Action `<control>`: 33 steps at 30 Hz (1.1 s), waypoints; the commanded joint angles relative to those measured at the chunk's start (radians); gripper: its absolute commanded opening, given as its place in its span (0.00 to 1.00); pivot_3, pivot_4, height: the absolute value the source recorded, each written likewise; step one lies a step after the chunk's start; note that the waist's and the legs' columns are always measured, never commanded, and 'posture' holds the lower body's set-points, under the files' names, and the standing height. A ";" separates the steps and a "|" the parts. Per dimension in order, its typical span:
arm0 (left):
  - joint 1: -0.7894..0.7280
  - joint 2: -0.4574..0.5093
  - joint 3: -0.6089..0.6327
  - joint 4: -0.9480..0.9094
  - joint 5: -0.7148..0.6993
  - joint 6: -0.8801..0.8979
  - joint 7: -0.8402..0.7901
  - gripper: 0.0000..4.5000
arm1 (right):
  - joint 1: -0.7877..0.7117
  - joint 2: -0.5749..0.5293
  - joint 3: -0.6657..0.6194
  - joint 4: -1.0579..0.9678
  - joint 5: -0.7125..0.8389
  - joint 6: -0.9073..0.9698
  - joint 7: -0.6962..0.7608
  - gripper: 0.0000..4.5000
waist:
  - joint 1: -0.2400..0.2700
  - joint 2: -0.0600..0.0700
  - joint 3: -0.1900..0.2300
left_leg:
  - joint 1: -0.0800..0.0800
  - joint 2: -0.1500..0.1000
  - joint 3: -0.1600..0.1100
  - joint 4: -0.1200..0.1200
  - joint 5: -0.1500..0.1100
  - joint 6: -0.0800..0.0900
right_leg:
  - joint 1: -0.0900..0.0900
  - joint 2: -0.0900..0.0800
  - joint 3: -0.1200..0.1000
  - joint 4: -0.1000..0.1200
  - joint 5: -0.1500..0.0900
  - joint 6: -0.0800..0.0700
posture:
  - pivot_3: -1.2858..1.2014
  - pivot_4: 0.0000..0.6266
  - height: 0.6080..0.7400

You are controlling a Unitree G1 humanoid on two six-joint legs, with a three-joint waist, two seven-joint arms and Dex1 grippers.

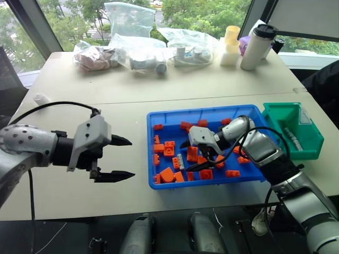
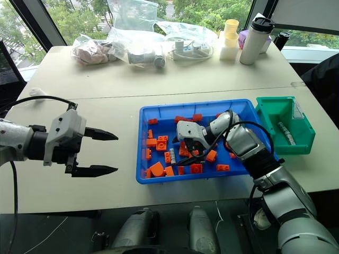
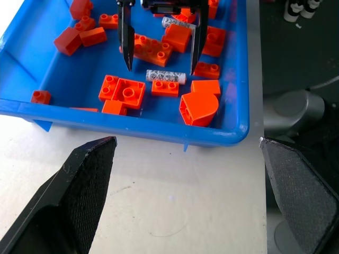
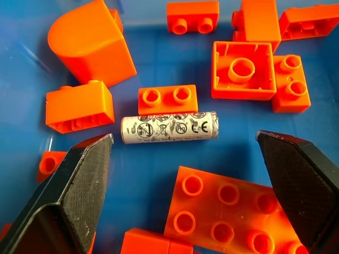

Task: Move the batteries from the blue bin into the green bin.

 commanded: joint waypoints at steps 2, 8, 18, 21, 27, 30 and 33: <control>-0.013 -0.013 -0.001 -0.012 0.007 -0.016 0.014 1.00 | -0.017 0.014 0.005 -0.011 -0.031 -0.021 -0.002 0.94 | 0.001 0.000 0.000 | 0.000 0.000 0.000 0.000 0.000 0.000 | 0.000 0.000 0.000 0.000 0.000 0.000 | 0.52 0.24 1.00; -0.027 -0.031 -0.022 -0.001 0.024 -0.027 0.022 1.00 | -0.018 0.034 -0.006 0.001 -0.053 -0.041 -0.011 0.49 | 0.000 0.000 0.000 | 0.000 0.000 0.000 0.000 0.000 0.000 | 0.000 0.000 0.000 0.000 0.000 0.000 | 0.52 0.24 1.00; -0.100 -0.125 -0.057 0.040 0.015 -0.043 0.060 1.00 | -0.039 -0.068 -0.267 -0.136 0.043 0.123 -0.119 0.49 | 0.009 0.000 0.000 | 0.000 -0.001 0.000 0.000 0.000 0.000 | 0.000 -0.001 0.000 0.000 0.000 0.000 | 0.52 0.24 1.00; -0.165 -0.241 -0.100 0.072 0.023 -0.049 0.122 1.00 | -0.025 -0.123 -0.456 -0.200 0.113 0.290 -0.232 0.49 | 0.010 -0.001 0.000 | -0.001 -0.001 -0.001 0.003 0.000 0.000 | 0.001 -0.001 0.000 0.001 0.000 0.000 | 0.52 0.24 1.00; -0.279 -0.431 -0.223 0.191 0.114 -0.125 0.166 1.00 | 0.094 -0.190 -0.793 -0.292 0.125 0.492 -0.511 0.49 | 0.012 -0.001 0.000 | -0.001 0.000 -0.001 0.004 0.000 0.000 | 0.002 -0.001 0.000 0.001 0.000 0.000 | 0.52 0.24 1.00; -0.350 -0.532 -0.286 0.293 0.178 -0.188 0.169 1.00 | 0.231 -0.220 -0.916 -0.315 0.073 0.519 -0.642 0.49 | 0.027 -0.001 -0.001 | -0.001 -0.001 -0.001 0.006 0.000 0.001 | 0.002 -0.001 0.000 0.002 0.000 0.000 | 0.52 0.24 1.00; -0.382 -0.589 -0.308 0.342 0.204 -0.220 0.158 1.00 | 0.327 -0.235 -0.951 -0.307 0.036 0.485 -0.724 0.49 | 0.022 -0.001 -0.001 | -0.002 -0.001 0.001 0.009 -0.001 0.001 | 0.003 0.000 0.001 0.002 0.000 0.000 | 0.52 0.24 1.00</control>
